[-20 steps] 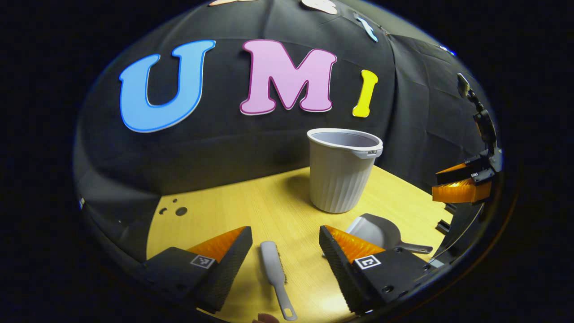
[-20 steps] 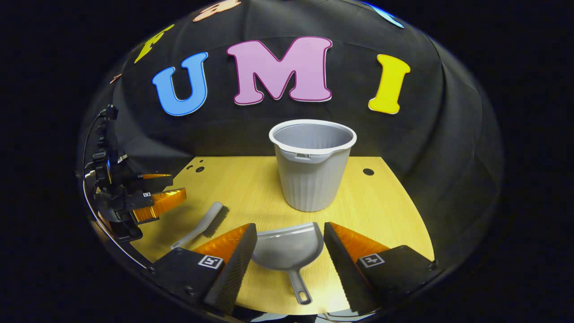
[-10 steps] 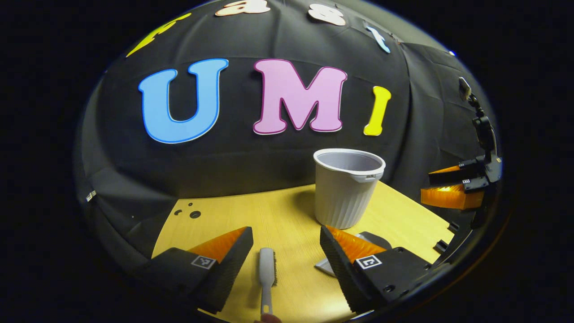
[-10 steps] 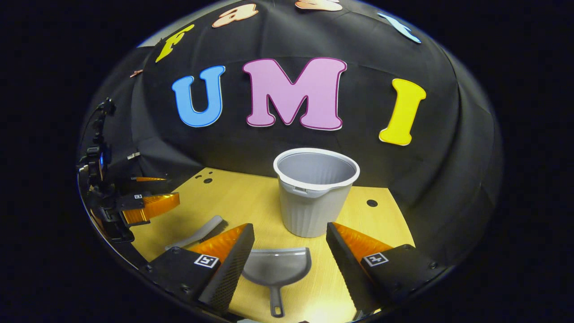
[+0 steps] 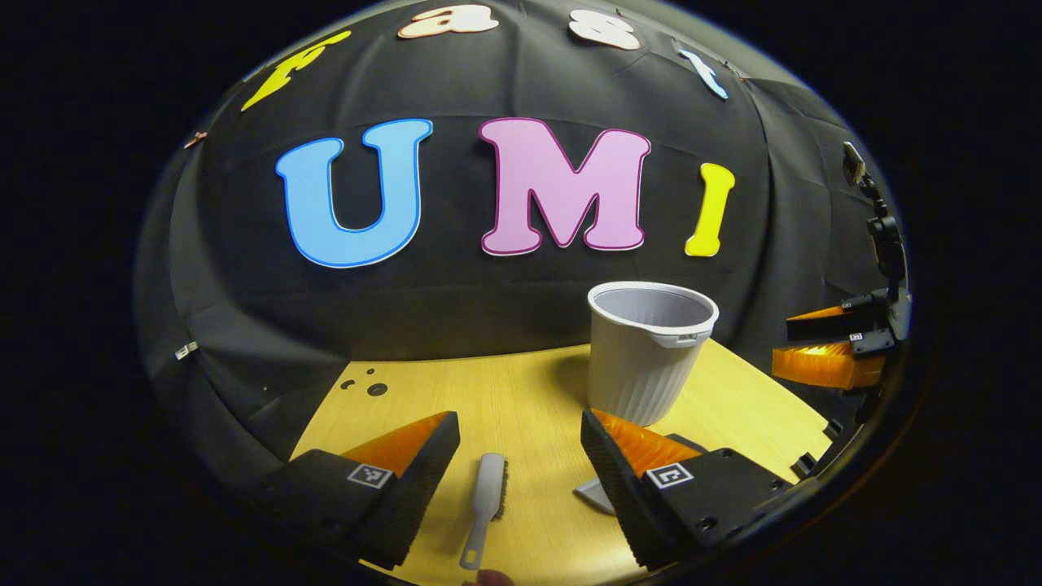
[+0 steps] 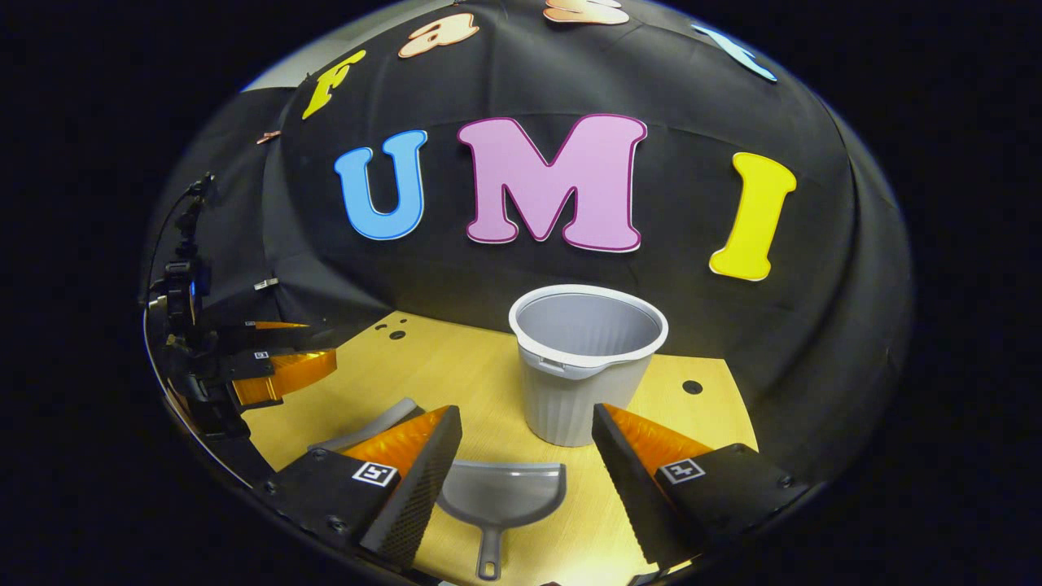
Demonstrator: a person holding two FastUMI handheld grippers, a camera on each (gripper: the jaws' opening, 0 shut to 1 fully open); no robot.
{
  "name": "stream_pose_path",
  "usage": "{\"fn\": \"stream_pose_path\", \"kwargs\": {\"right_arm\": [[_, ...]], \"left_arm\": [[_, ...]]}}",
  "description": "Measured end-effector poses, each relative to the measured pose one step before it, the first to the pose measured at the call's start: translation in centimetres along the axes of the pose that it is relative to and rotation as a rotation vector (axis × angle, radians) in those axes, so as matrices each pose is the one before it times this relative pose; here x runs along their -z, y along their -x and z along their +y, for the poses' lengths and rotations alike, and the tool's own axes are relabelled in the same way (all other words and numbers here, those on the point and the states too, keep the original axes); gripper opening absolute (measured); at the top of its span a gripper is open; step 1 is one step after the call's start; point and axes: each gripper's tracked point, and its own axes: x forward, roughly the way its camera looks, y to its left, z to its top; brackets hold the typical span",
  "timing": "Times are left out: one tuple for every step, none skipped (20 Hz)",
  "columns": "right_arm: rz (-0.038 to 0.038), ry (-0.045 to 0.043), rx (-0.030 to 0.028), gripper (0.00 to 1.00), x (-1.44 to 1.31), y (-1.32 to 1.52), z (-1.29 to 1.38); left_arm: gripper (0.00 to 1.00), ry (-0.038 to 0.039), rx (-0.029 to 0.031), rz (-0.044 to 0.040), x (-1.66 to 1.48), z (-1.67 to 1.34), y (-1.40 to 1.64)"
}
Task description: Pick up the small broom and dustpan from the desktop, sweep the trash into the dustpan with the broom, and then empty the trash into the garbage bin.
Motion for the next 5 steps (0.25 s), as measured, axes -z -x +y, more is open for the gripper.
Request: {"fn": "stream_pose_path", "kwargs": {"right_arm": [[-0.00097,0.00036,-0.00821,1.0,0.047,0.13,-0.053],[0.00252,0.00104,-0.00571,1.0,0.053,0.039,-0.16],[-0.00375,0.00185,-0.00014,1.0,-0.088,0.063,-0.259],[-0.00121,-0.00021,0.00019,1.0,-0.006,-0.014,-0.235],[-0.00083,-0.00361,0.00201,1.0,-0.024,0.081,-0.198]], "left_arm": [[0.97,0.00687,-0.00831,0.00607,0.198,0.009,0.071],[0.97,0.00858,-0.00726,0.00193,-0.05,-0.167,0.15],[0.97,0.00632,-0.0061,-0.00274,-0.031,-0.22,0.12],[0.97,0.00471,-0.00726,-0.00246,-0.152,-0.174,0.165],[0.97,0.00236,-0.00411,0.00098,0.018,-0.203,0.097]]}}
